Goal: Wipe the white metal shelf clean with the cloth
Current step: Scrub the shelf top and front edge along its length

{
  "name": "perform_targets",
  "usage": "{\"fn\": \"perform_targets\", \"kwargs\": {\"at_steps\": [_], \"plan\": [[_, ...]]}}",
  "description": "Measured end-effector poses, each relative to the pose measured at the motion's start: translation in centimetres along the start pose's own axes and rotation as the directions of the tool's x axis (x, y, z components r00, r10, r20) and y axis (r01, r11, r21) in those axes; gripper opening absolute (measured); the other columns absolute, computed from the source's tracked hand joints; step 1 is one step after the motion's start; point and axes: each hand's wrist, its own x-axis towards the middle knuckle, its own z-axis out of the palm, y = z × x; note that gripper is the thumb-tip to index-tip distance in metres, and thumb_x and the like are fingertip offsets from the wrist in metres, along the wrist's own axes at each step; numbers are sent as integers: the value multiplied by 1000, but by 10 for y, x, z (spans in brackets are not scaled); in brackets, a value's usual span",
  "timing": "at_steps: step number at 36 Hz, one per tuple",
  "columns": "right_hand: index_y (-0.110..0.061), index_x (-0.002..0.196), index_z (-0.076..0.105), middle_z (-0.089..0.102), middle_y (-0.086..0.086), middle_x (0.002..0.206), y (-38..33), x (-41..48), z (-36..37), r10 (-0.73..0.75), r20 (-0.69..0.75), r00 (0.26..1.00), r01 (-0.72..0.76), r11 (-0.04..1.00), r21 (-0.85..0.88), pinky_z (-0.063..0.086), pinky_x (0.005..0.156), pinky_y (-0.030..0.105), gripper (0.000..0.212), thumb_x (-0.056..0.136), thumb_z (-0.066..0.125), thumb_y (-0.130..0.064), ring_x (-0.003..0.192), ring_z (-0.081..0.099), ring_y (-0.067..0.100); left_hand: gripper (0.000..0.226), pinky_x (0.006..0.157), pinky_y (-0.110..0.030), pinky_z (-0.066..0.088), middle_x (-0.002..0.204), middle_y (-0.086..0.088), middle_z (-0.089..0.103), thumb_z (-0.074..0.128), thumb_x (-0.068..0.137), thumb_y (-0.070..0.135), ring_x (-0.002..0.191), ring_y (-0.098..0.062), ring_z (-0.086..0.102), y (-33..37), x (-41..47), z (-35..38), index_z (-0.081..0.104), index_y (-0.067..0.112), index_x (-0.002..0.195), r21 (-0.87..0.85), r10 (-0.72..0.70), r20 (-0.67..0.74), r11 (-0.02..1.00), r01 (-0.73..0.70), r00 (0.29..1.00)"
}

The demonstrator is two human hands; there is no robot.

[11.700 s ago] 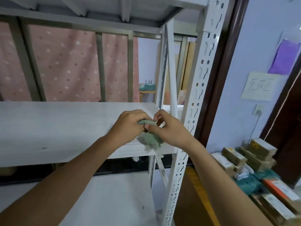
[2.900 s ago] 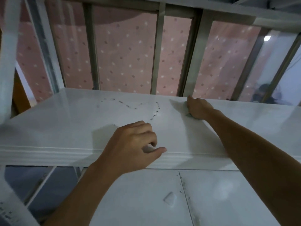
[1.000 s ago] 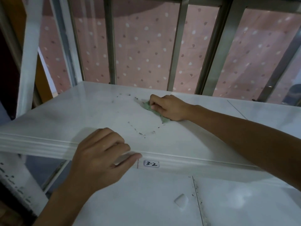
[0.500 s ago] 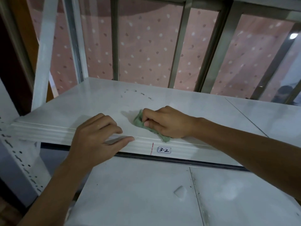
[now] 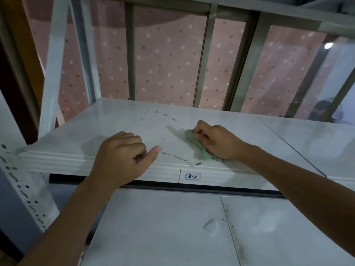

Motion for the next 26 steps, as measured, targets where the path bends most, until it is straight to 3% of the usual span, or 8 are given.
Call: {"fn": "perform_targets", "kwargs": {"at_steps": [4, 8, 13, 21, 26], "plan": [[-12, 100, 46, 54, 4, 65, 23, 5, 2, 126, -53, 991, -131, 986, -99, 44, 58, 39, 8, 102, 43, -19, 57, 50, 26, 59, 49, -32, 36, 45, -4, 42, 64, 97, 27, 43, -22, 34, 1, 0, 2, 46, 7, 45, -16, -20, -9, 1000, 20, 1000], [-13, 99, 43, 52, 5, 66, 41, 27, 5, 238, -25, 971, -238, 954, -181, 40, 56, 36, 12, 103, 38, -24, 59, 51, 28, 61, 50, -27, 30, 43, -6, 35, 64, 97, 21, 43, -22, 28, 2, 1, 0, 40, 7, 43, -34, -30, -38, 999, 29, 999], [-13, 104, 41, 56, 10, 78, 59, 66, 9, 331, 43, 943, -314, 923, -224, 41, 62, 37, 21, 105, 31, -31, 68, 54, 26, 61, 45, -32, 33, 43, -5, 33, 63, 97, 20, 43, -21, 27, 2, -2, -1, 38, 8, 43, -62, -64, -46, 996, 61, 997], [-8, 107, 38, 59, 20, 90, 76, 138, 28, 345, 102, 933, -303, 907, -293, 50, 72, 44, 25, 105, 29, -32, 78, 58, 35, 62, 45, -38, 39, 39, -7, 44, 64, 97, 24, 38, -26, 42, 0, -10, -1, 51, 1, 41, -150, -261, -34, 956, 253, 965], [-8, 108, 36, 54, 17, 81, 74, 174, 41, 286, 128, 950, -238, 924, -298, 46, 67, 41, 25, 104, 30, -31, 71, 53, 31, 65, 43, -32, 34, 39, -6, 34, 63, 98, 22, 37, -24, 31, 7, 0, 0, 38, 7, 40, -106, -207, -64, 974, 199, 976]]}}
